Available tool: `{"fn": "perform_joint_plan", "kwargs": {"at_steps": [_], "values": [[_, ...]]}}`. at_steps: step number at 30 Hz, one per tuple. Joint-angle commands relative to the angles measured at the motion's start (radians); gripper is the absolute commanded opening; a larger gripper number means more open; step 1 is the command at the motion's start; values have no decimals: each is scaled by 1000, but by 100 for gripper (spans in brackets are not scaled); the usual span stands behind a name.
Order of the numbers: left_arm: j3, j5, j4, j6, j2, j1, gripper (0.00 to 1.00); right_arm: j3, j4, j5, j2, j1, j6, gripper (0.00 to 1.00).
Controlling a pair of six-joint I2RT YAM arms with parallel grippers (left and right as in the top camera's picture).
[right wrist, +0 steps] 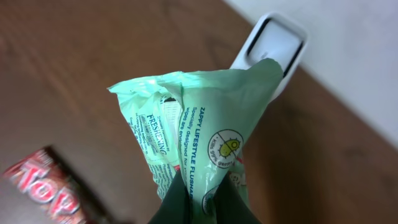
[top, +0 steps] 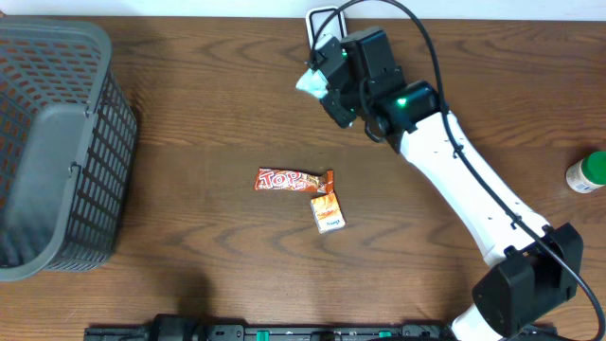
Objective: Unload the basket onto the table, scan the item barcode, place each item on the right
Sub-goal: 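Carry the wipes pack with the right gripper to the scanner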
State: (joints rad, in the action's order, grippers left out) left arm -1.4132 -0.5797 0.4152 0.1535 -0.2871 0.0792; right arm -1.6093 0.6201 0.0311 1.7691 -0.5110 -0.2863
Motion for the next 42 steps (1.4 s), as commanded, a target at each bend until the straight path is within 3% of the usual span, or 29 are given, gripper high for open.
{"fn": "perform_joint_plan", "kwargs": {"at_steps": [1, 14, 27, 36, 42], "values": [[2, -9, -3, -5, 6, -5, 98, -11, -64, 147, 13, -19, -84, 2], [2, -9, -4, -5, 6, -5, 98, -10, -590, 331, 232, -12, -417, 2], [2, -9, -4, -5, 6, -5, 98, -10, -1360, 202, 580, 47, -742, 2], [2, -9, -4, -5, 6, -5, 98, -11, -1515, 8, 708, 60, -769, 1], [2, -9, -4, -5, 6, -5, 98, -12, -1455, 7, 724, 66, -709, 1]]}}
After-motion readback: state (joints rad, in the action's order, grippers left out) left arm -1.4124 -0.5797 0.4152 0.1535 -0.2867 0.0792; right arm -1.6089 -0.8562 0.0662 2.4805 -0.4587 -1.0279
